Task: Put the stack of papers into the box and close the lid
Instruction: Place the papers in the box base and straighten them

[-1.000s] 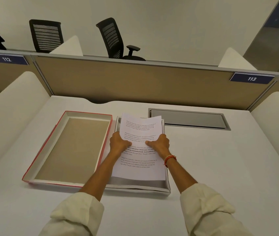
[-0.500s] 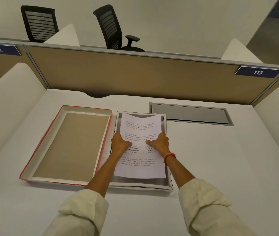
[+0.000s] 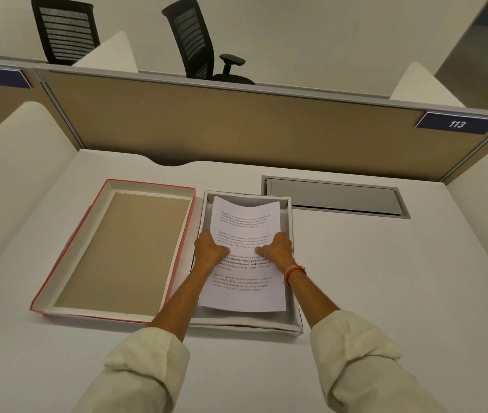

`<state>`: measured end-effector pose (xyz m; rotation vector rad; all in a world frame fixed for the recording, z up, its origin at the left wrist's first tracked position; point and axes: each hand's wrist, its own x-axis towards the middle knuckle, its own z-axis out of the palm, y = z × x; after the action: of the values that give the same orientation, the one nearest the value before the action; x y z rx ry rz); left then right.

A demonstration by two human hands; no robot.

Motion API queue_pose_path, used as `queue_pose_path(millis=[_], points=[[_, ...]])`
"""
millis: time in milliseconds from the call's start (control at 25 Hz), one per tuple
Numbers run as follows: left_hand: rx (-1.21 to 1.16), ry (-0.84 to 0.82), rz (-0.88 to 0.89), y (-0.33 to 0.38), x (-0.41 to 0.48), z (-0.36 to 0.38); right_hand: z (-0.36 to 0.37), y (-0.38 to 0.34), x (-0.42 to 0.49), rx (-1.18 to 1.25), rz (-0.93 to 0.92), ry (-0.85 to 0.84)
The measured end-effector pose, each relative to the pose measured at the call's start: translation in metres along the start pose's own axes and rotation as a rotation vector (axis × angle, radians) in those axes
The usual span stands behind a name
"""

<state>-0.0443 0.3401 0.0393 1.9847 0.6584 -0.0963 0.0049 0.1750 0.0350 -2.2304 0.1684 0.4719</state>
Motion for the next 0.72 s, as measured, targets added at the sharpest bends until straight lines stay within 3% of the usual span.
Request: queue_pose_path(millis=[720], points=[[-0.001, 0.011, 0.008, -0.009, -0.002, 0.001, -0.011, 0.006, -0.005, 0.114, 0.101, -0.089]])
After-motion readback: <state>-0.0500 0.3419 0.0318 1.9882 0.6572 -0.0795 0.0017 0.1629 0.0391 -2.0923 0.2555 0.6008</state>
